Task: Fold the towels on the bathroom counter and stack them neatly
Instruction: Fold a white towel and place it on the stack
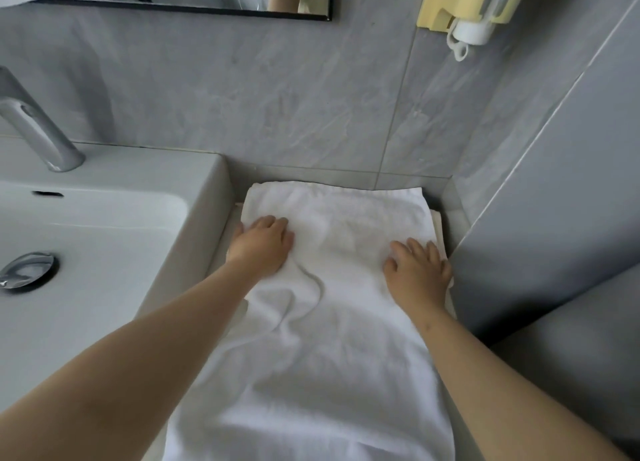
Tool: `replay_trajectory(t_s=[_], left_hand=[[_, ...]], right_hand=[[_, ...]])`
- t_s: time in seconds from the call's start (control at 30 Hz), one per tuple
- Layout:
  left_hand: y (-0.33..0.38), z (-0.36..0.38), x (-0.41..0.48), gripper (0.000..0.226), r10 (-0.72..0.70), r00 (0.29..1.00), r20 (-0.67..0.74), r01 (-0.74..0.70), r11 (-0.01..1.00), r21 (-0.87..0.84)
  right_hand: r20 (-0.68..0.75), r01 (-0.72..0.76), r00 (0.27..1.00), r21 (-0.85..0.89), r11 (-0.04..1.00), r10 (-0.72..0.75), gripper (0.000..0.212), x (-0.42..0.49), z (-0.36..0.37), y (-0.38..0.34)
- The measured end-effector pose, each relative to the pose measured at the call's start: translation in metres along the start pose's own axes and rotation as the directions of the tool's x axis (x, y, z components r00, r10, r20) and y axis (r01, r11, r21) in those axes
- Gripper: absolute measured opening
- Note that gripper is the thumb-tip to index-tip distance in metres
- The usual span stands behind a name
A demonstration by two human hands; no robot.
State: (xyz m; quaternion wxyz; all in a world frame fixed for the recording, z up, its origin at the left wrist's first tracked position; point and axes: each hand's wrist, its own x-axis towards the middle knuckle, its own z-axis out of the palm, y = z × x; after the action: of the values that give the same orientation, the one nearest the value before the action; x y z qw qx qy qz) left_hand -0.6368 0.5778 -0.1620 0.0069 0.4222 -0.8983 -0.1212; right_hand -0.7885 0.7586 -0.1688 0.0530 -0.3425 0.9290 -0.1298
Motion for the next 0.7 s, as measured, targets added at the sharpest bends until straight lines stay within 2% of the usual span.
replay_trajectory(t_s=[0.1, 0.23, 0.33, 0.4, 0.6, 0.7], left_hand=[[-0.001, 0.005, -0.022, 0.041, 0.058, 0.984, -0.168, -0.056, 0.998, 0.013], [0.000, 0.021, -0.072, 0.049, 0.125, 0.965, -0.229, -0.130, 0.992, -0.005], [-0.006, 0.040, -0.116, 0.046, 0.194, 0.926, -0.325, -0.184, 0.981, 0.061], [-0.010, 0.049, -0.146, 0.043, 0.208, 0.922, -0.326, -0.205, 0.978, 0.045], [-0.025, 0.066, -0.214, 0.040, 0.230, 0.923, -0.309, -0.239, 0.971, 0.008], [-0.027, 0.068, -0.238, 0.042, 0.213, 0.939, -0.270, -0.231, 0.972, -0.036]], right_hand=[[-0.052, 0.056, 0.997, 0.069, 0.996, -0.052, 0.036, -0.029, 0.005, -0.003], [-0.070, 0.097, 0.994, 0.123, 0.988, -0.089, 0.045, -0.069, 0.010, 0.003], [-0.138, 0.082, 0.989, 0.213, 0.974, -0.053, 0.042, -0.101, 0.012, 0.010], [-0.204, 0.057, 0.979, 0.270, 0.961, -0.001, 0.037, -0.125, 0.016, 0.019], [0.032, -0.139, 0.990, 0.425, 0.894, 0.138, 0.014, -0.195, 0.022, 0.034], [0.006, -0.166, 0.984, 0.423, 0.891, 0.181, 0.012, -0.221, 0.024, 0.032]])
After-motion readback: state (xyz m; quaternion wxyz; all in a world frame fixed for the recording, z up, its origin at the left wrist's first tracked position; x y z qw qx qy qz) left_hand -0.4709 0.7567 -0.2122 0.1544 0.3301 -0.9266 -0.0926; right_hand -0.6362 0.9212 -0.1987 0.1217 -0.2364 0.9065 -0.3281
